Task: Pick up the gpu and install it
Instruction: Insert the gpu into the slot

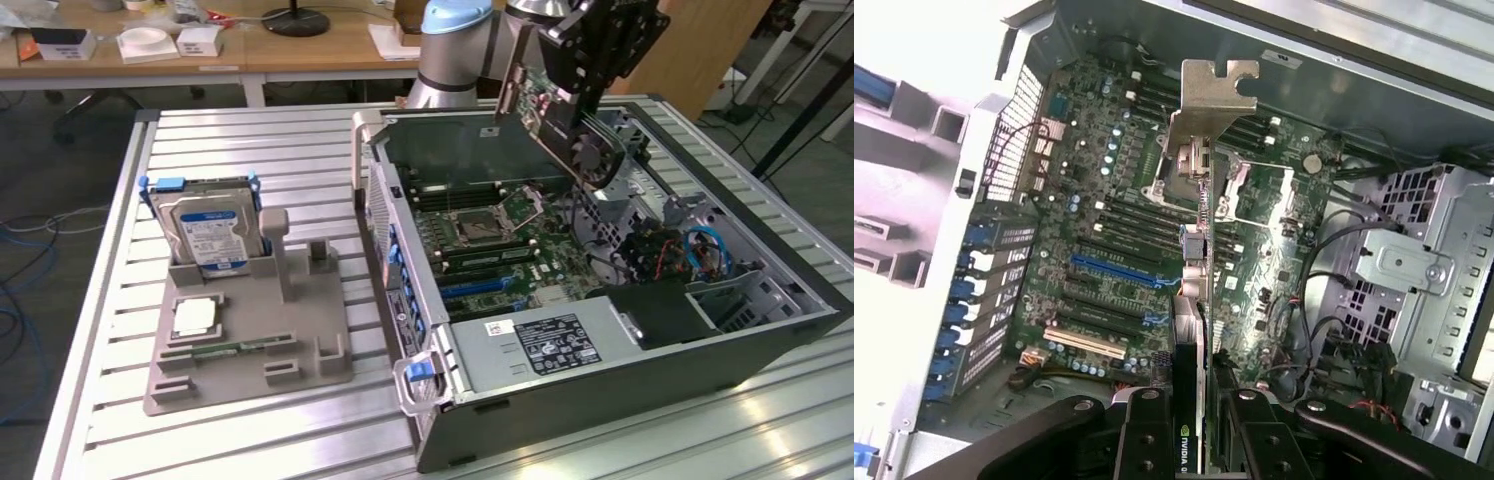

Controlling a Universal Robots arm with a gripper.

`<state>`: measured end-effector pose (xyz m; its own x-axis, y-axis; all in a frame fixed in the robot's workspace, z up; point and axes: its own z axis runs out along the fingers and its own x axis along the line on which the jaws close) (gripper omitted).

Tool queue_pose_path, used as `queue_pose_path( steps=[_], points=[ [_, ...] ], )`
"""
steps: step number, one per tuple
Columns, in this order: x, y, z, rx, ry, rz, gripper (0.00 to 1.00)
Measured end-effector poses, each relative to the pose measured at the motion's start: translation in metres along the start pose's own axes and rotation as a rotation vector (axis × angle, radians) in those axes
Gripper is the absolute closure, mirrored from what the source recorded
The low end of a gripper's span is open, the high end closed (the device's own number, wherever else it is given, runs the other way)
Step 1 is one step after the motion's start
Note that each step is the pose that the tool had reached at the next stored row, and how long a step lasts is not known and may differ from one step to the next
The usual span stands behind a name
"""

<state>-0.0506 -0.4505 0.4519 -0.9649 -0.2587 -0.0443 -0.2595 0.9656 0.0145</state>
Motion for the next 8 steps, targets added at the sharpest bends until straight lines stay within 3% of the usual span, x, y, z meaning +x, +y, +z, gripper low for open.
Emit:
queue_pose_path(
  steps=[8],
  points=[
    [0.0000, 0.0000, 0.0000, -0.0017, 0.0006, -0.039, 0.74]
  ],
)
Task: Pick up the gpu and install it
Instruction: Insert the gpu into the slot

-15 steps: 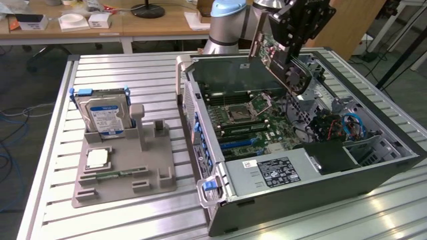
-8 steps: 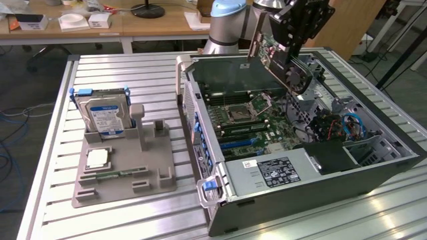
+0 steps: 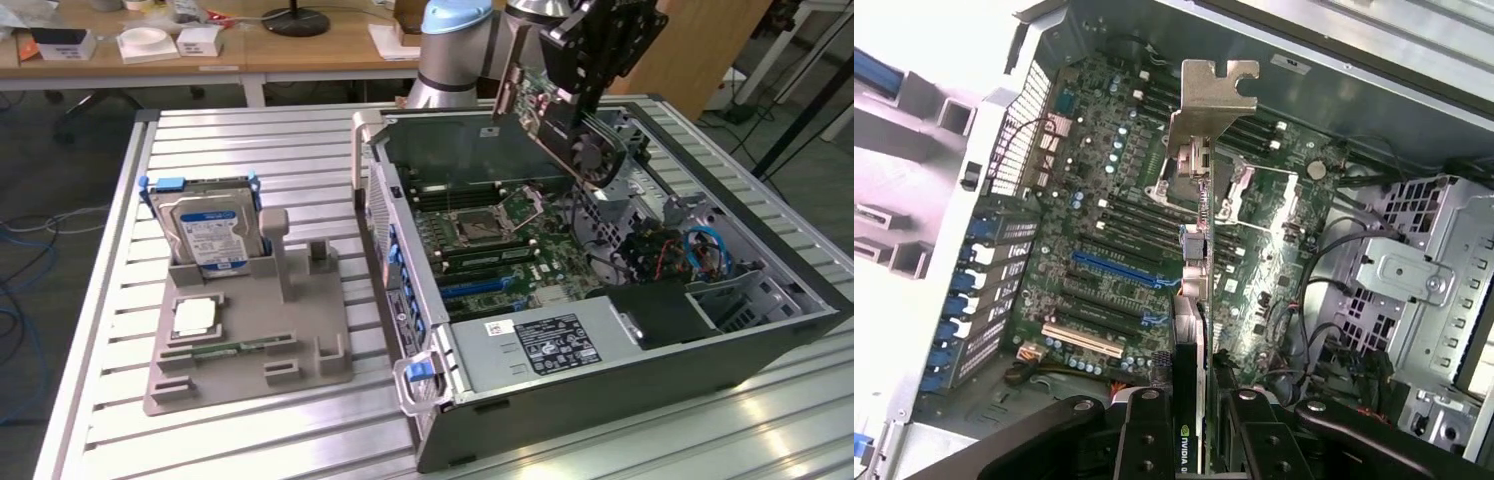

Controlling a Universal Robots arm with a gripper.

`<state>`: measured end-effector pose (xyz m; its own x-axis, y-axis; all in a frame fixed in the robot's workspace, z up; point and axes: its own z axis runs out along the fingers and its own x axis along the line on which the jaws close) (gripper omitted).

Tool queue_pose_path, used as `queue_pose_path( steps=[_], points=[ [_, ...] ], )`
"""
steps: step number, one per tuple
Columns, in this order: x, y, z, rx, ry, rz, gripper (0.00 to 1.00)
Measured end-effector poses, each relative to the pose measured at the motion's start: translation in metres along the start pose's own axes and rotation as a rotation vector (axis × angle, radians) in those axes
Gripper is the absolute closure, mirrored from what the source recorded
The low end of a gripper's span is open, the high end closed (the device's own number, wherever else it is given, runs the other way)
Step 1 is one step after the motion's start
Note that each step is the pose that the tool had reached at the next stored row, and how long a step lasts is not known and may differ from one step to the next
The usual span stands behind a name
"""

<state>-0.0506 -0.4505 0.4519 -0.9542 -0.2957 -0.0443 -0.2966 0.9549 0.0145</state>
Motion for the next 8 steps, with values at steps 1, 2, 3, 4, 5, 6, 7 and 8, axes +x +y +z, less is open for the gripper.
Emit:
queue_pose_path(
  steps=[1, 2, 3, 4, 5, 6, 7, 8],
  points=[
    [0.0000, 0.0000, 0.0000, -0.0002, 0.0001, -0.005, 0.74],
    [0.0000, 0.0000, 0.0000, -0.0005, 0.0001, -0.010, 0.74],
    [0.0000, 0.0000, 0.0000, -0.0007, 0.0002, -0.014, 0.74],
    [0.0000, 0.0000, 0.0000, -0.0009, 0.0003, -0.019, 0.74],
    [0.0000, 0.0000, 0.0000, -0.0011, 0.0003, -0.024, 0.74],
    [0.0000, 0.0000, 0.0001, -0.0014, 0.0004, -0.029, 0.74],
    [0.0000, 0.0000, 0.0000, -0.0015, 0.0005, -0.034, 0.74],
    [0.0000, 0.0000, 0.0001, -0.0018, 0.0006, -0.040, 0.74]
  ],
)
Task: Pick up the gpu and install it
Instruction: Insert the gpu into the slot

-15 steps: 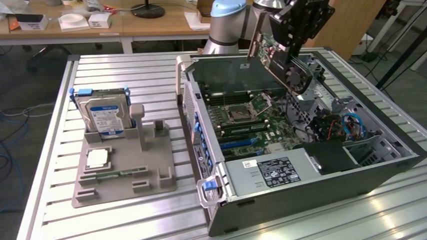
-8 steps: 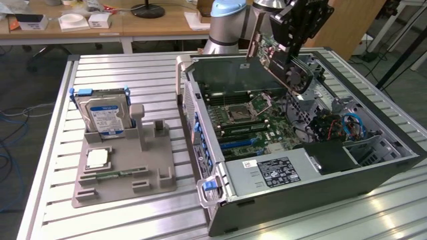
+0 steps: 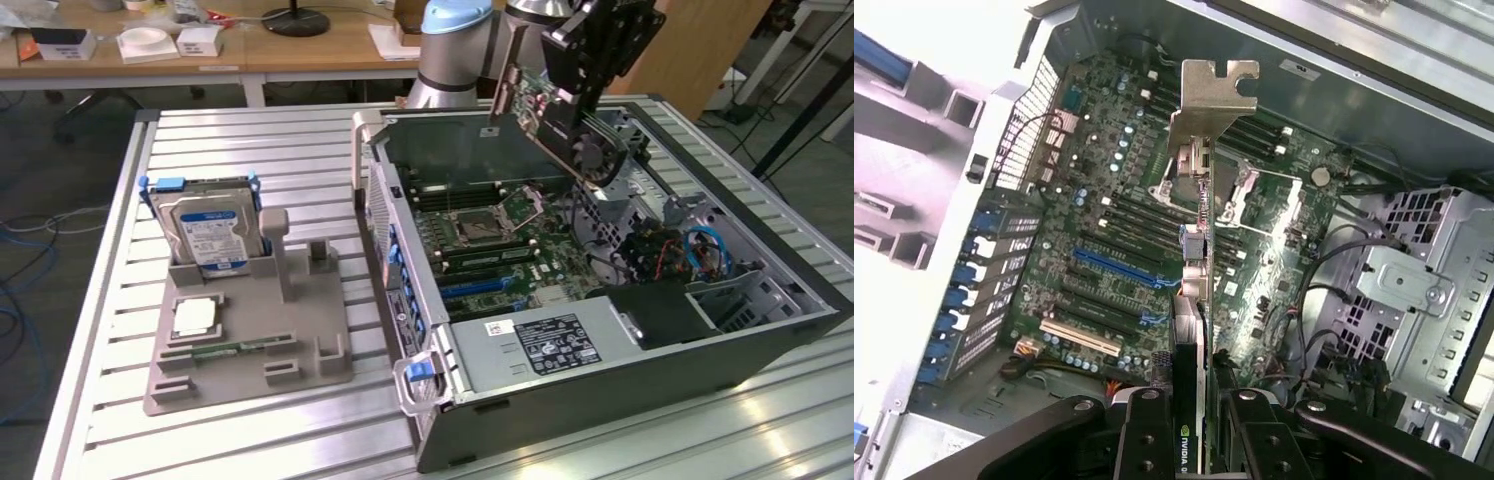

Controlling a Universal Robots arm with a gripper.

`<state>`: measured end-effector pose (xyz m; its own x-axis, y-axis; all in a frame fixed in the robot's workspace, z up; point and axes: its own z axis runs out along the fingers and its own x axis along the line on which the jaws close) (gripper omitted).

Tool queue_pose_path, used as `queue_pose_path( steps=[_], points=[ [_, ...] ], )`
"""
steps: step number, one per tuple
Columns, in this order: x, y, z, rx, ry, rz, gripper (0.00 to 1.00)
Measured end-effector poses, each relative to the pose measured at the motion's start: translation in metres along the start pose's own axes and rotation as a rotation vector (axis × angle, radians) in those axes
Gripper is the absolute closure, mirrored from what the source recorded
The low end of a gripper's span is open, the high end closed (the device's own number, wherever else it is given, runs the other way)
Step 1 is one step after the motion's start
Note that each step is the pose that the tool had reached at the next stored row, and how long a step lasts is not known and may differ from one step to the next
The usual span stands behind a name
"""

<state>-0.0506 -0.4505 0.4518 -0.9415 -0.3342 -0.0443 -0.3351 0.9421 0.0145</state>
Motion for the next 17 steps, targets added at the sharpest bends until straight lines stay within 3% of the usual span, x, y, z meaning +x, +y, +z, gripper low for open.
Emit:
queue_pose_path(
  steps=[17],
  points=[
    [0.0000, 0.0000, 0.0001, -0.0048, 0.0016, -0.108, 0.74]
  ],
)
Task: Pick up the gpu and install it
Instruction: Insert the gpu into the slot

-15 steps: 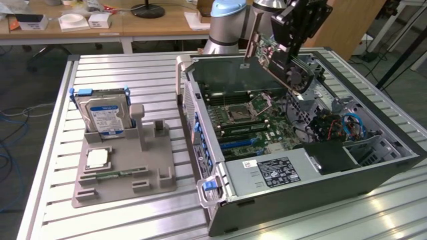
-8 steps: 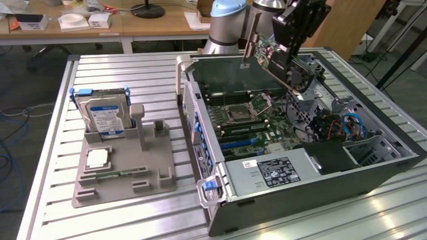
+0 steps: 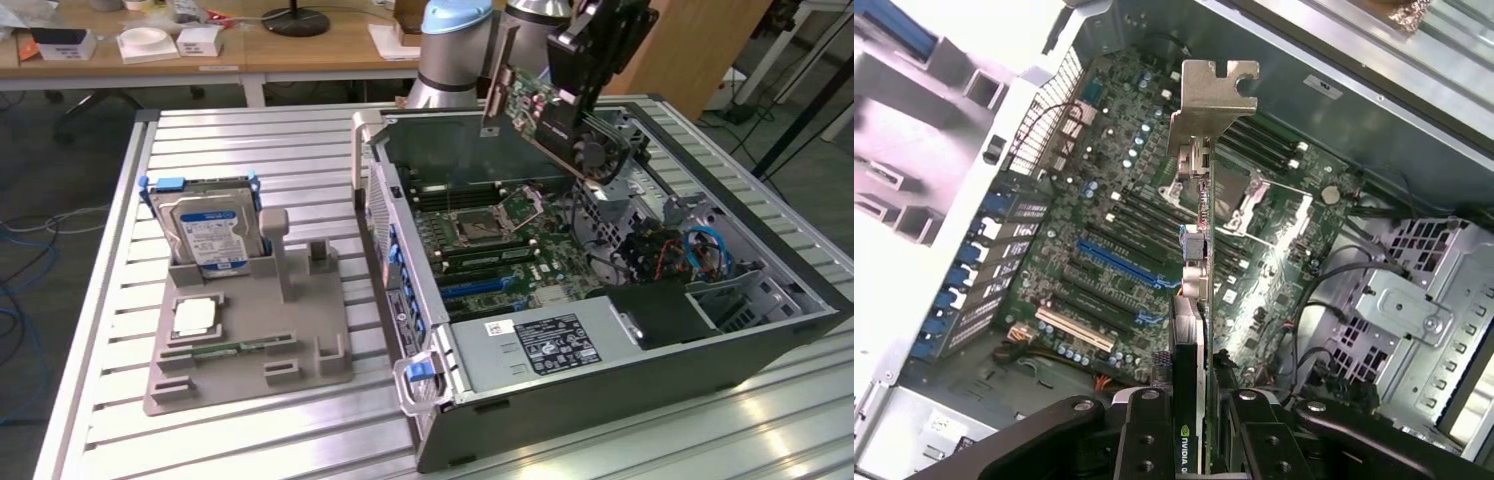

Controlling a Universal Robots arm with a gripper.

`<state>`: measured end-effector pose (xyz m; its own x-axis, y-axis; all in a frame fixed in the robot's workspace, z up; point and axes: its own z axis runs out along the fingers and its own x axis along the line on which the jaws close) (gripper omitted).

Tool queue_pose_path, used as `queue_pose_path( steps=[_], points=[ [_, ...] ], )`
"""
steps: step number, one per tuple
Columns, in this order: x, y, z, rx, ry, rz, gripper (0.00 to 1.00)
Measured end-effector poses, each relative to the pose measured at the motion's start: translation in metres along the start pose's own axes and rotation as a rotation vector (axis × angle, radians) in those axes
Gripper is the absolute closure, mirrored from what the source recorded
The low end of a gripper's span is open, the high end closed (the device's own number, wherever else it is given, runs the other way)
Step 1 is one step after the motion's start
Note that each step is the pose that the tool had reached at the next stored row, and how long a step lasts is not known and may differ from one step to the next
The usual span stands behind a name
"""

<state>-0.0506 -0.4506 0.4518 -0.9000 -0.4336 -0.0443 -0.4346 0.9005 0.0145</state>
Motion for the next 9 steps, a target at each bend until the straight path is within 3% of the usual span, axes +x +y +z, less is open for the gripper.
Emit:
queue_pose_path(
  steps=[9],
  points=[
    [0.0000, 0.0000, 0.0000, -0.0028, 0.0010, -0.064, 0.74]
  ],
)
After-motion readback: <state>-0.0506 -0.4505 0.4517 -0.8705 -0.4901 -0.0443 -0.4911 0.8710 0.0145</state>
